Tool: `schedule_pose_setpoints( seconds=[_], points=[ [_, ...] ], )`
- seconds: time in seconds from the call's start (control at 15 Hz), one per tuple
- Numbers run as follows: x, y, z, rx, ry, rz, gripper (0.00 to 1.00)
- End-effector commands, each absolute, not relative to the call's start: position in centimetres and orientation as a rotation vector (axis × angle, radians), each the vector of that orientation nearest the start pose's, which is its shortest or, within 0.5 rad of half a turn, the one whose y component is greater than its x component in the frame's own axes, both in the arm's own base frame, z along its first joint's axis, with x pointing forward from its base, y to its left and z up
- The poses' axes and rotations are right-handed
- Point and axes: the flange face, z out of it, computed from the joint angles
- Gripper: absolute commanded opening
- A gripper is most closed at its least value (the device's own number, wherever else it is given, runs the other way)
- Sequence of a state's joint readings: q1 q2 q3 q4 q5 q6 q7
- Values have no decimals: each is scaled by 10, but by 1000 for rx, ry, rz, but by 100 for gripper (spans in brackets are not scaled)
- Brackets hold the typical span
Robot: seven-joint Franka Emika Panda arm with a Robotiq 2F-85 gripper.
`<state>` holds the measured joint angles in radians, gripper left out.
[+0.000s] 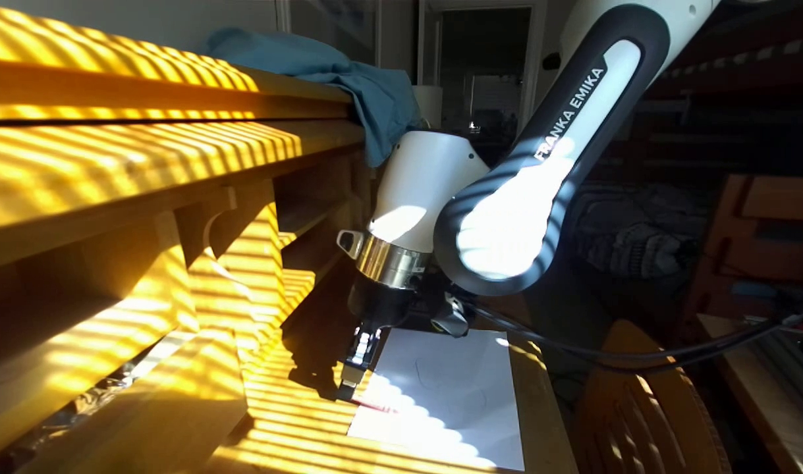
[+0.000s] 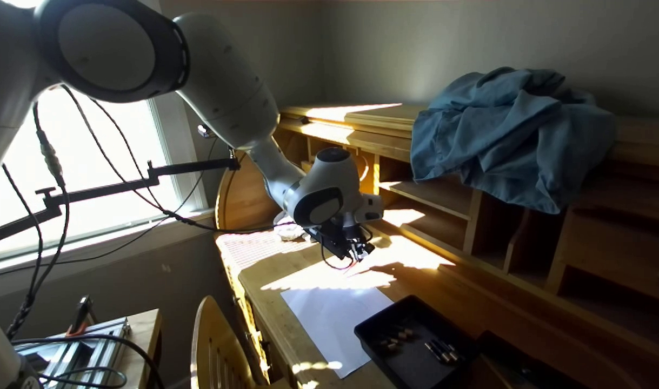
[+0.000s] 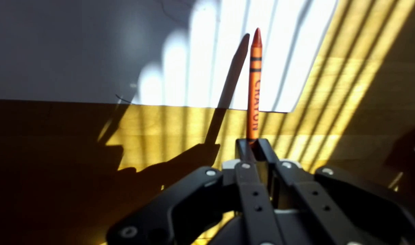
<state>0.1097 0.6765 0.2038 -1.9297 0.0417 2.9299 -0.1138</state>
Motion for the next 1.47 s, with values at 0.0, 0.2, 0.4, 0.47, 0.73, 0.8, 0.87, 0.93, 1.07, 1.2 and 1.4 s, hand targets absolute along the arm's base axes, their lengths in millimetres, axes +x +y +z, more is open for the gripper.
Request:
schedule_pose_setpoints(
  seconds=[0.0, 0.2, 0.4, 0.47, 0.73, 0.8, 0.87, 0.93, 1.07, 1.2, 1.4],
  points=[
    [599, 185, 189, -2909, -445, -558, 2],
    [588, 181, 192, -2919, -457, -642, 2],
    [580, 176, 187, -2921, -436, -666, 2],
    [577, 175, 186, -2920, -430, -676, 2],
    [582, 175, 178, -2905, -443, -696, 9],
    [580, 175, 178, -2904, -443, -700, 9],
    [579, 175, 178, -2904, -443, -702, 9],
    [579, 175, 179, -2904, -443, -703, 9],
    [579, 175, 180, -2903, -443, -705, 9],
    [580, 174, 177, -2904, -447, -708, 2],
    [575, 167, 167, -2928, -440, -703, 2]
  ],
)
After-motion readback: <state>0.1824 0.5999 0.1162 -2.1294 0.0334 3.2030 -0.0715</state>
